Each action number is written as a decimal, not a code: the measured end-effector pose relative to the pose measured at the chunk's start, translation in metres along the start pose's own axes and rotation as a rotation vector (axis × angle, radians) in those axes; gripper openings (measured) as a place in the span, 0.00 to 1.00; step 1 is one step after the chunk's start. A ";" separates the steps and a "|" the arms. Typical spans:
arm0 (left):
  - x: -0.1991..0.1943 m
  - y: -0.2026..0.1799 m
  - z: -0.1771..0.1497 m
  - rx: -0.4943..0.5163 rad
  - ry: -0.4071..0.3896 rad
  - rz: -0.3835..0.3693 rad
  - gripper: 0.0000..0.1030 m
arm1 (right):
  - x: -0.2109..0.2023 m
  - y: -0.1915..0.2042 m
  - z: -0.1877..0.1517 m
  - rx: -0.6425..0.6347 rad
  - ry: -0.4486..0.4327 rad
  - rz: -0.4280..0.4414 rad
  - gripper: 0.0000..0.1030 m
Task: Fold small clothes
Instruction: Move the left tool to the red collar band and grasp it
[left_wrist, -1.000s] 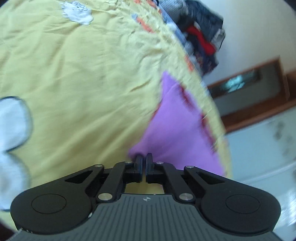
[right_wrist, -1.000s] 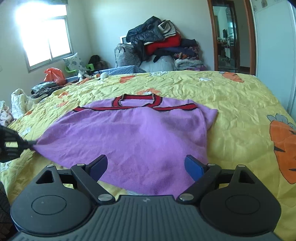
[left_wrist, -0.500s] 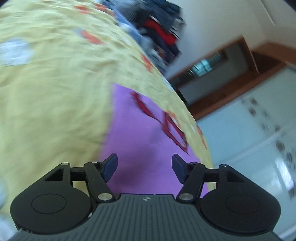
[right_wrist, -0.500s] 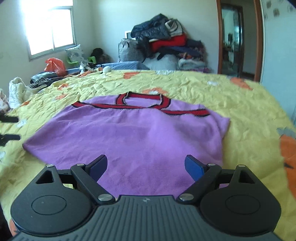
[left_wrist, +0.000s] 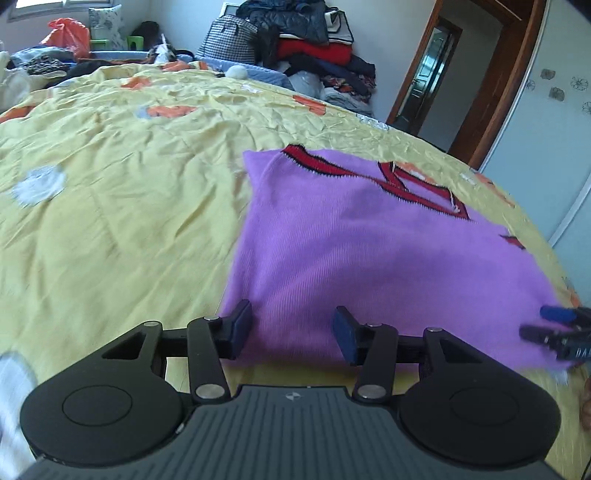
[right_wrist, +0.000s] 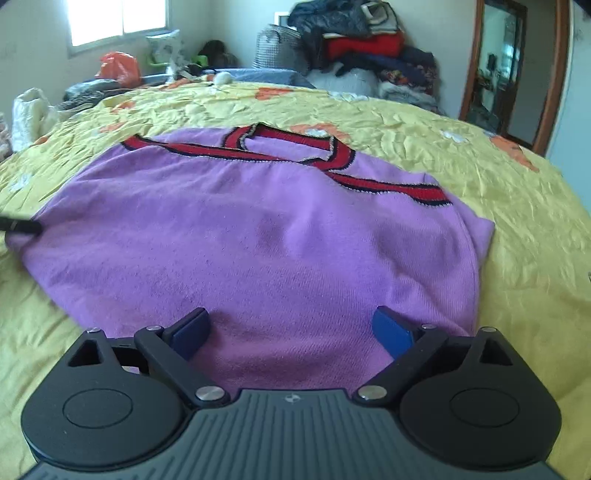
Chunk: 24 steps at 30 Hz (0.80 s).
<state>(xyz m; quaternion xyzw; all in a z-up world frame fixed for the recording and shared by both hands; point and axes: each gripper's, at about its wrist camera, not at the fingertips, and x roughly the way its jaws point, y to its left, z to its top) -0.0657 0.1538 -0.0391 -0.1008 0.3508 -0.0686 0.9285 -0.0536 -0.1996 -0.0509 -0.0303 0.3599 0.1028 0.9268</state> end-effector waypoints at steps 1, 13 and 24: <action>-0.004 0.002 -0.002 -0.003 0.003 0.001 0.50 | -0.005 0.001 0.001 0.003 -0.014 -0.009 0.93; -0.008 -0.043 0.090 0.051 -0.100 -0.135 0.82 | 0.004 -0.043 0.066 0.215 -0.164 -0.063 0.94; 0.098 -0.065 0.071 0.270 -0.009 0.045 0.83 | 0.083 -0.099 0.074 0.169 0.044 -0.176 1.00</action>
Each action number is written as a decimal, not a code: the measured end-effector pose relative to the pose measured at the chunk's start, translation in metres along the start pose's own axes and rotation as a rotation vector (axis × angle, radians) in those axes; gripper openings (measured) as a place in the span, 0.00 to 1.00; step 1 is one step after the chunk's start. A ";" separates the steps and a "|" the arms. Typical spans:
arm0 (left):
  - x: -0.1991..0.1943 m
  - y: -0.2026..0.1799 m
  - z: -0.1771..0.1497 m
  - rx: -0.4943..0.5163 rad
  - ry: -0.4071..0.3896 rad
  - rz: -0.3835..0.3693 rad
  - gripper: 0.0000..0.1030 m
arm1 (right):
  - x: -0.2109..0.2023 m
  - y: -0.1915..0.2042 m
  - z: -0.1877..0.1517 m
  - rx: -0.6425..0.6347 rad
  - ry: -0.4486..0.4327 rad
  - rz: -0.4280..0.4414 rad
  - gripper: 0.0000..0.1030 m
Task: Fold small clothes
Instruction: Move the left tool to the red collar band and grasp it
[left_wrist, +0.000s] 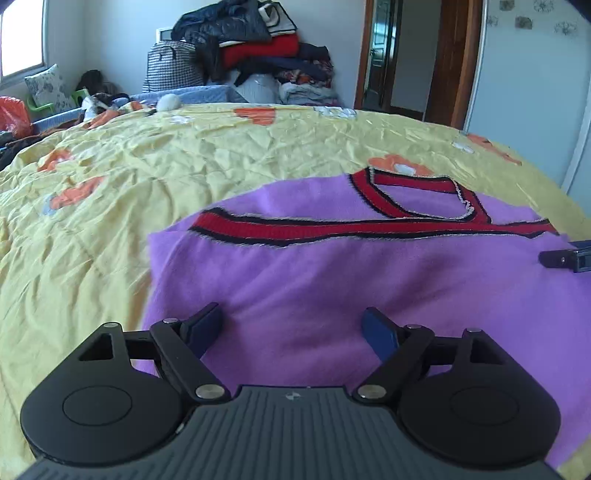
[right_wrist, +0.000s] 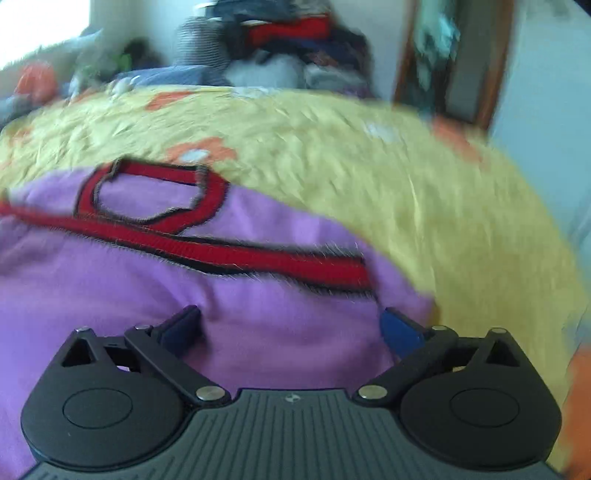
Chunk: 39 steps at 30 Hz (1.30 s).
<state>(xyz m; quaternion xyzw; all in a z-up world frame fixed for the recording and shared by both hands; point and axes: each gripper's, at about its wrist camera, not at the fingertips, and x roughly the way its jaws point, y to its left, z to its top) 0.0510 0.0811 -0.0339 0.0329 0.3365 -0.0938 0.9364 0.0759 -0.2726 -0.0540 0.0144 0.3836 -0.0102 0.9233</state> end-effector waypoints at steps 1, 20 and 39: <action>0.000 0.008 0.001 -0.027 0.025 0.007 0.88 | -0.001 0.000 0.000 -0.003 0.004 -0.014 1.00; 0.034 0.132 0.065 -0.286 0.203 -0.270 0.91 | -0.092 0.207 -0.060 -0.263 -0.109 0.317 1.00; 0.064 0.111 0.101 -0.140 0.331 -0.300 0.13 | -0.109 0.324 -0.097 -0.491 -0.218 0.201 1.00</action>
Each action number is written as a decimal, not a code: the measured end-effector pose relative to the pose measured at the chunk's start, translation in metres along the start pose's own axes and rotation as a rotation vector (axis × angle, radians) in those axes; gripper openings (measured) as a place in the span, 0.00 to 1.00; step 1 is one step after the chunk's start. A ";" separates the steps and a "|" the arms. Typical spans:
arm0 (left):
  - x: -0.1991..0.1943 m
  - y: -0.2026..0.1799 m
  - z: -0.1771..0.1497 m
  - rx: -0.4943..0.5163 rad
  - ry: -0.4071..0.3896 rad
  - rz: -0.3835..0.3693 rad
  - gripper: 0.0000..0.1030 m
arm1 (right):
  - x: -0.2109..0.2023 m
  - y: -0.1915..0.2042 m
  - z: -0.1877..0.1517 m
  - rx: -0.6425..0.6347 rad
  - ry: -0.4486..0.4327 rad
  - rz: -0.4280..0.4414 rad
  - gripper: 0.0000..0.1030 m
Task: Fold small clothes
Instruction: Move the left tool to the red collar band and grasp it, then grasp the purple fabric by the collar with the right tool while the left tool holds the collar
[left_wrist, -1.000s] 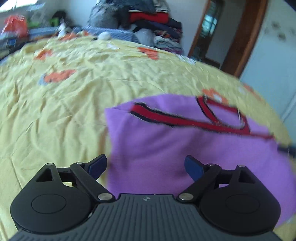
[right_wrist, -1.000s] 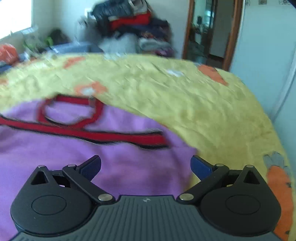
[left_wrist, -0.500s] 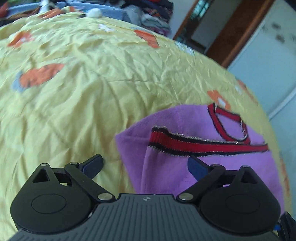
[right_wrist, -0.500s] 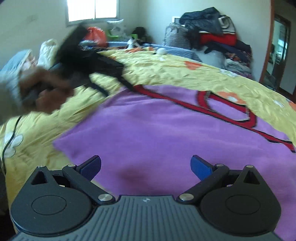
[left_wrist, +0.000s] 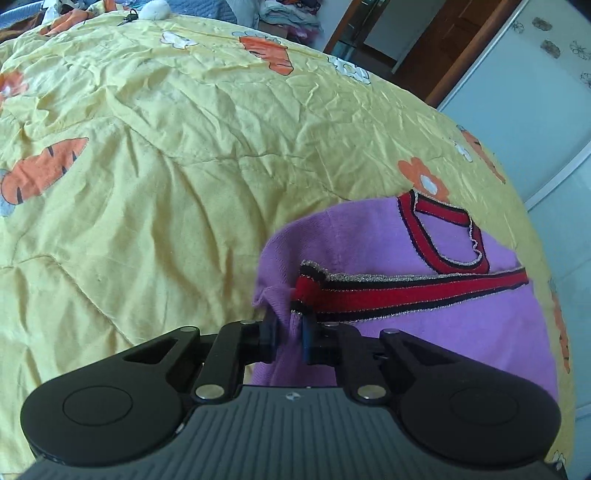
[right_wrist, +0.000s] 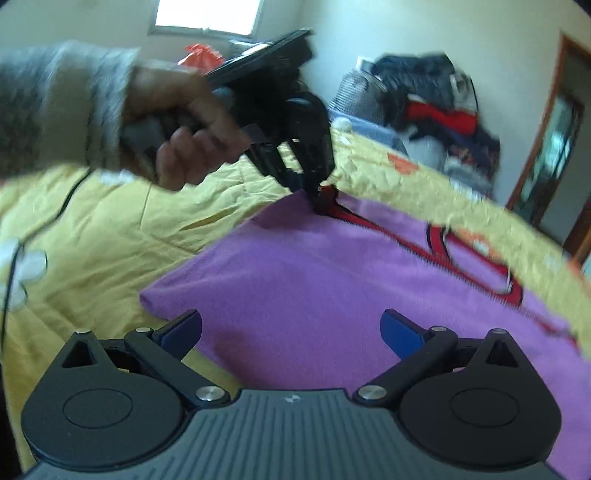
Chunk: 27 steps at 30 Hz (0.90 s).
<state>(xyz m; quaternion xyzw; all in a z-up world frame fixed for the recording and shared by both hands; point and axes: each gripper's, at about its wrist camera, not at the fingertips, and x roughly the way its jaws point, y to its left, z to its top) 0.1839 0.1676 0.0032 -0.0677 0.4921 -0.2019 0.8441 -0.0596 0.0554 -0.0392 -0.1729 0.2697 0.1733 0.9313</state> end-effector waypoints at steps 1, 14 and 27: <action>-0.001 -0.002 0.000 0.010 -0.001 0.003 0.13 | -0.001 0.005 0.001 -0.017 -0.016 0.000 1.00; 0.002 0.006 0.002 -0.030 0.013 -0.027 0.13 | 0.014 0.082 0.008 -0.404 0.001 -0.052 0.91; 0.000 0.023 0.002 -0.128 0.006 -0.107 0.12 | 0.030 0.079 0.018 -0.440 0.031 -0.064 0.09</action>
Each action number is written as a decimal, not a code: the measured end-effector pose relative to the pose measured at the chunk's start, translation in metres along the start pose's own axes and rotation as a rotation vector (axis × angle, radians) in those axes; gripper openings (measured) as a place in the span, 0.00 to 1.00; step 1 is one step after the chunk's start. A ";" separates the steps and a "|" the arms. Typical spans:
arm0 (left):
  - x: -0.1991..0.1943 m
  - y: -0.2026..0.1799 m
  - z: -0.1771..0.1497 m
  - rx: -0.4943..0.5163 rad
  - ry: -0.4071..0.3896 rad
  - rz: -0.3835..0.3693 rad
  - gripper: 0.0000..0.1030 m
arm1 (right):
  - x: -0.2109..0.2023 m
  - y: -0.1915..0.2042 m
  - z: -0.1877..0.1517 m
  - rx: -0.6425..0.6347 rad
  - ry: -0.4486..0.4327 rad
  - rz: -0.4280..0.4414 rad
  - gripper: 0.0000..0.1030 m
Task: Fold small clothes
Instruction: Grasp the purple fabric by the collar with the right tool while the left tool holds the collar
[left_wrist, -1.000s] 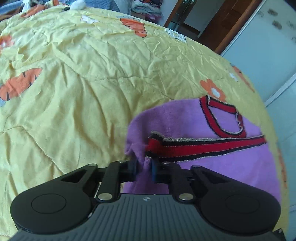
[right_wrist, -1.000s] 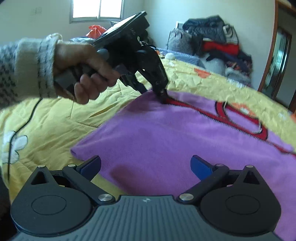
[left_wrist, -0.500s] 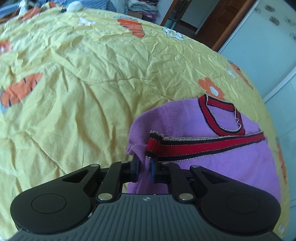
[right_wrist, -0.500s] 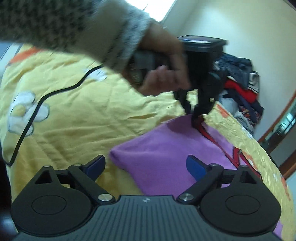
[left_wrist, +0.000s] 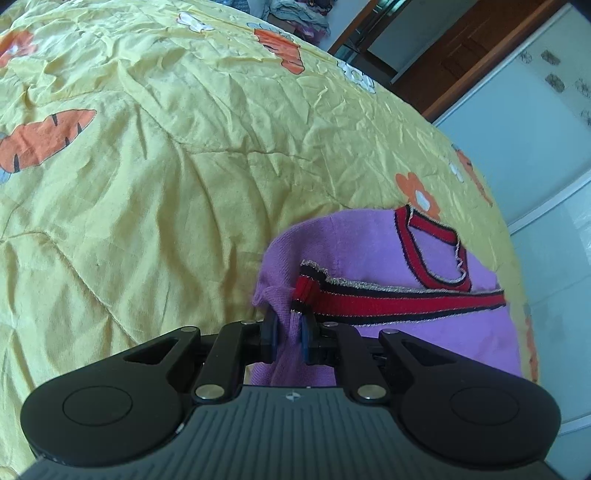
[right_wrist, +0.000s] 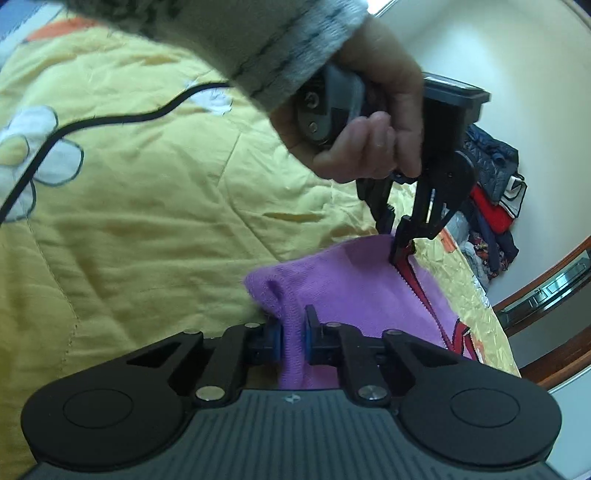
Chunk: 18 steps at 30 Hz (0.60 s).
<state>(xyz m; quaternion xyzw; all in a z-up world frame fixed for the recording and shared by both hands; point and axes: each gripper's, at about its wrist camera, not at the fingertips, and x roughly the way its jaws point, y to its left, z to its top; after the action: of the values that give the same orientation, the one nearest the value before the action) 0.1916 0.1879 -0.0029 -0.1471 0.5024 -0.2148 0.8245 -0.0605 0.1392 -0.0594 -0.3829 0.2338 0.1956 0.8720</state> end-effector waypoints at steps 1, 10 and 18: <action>-0.002 0.001 0.000 -0.013 -0.010 -0.007 0.12 | -0.002 -0.005 0.001 0.036 -0.014 0.010 0.08; -0.027 -0.033 0.016 -0.019 -0.053 -0.028 0.11 | -0.022 -0.123 -0.029 0.766 -0.151 0.251 0.07; -0.016 -0.123 0.029 0.054 -0.049 -0.024 0.11 | -0.053 -0.192 -0.119 1.167 -0.258 0.284 0.07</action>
<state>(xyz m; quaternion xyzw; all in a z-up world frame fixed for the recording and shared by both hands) 0.1855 0.0900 0.0784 -0.1357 0.4745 -0.2345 0.8375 -0.0347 -0.0809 0.0099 0.2191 0.2434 0.1944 0.9246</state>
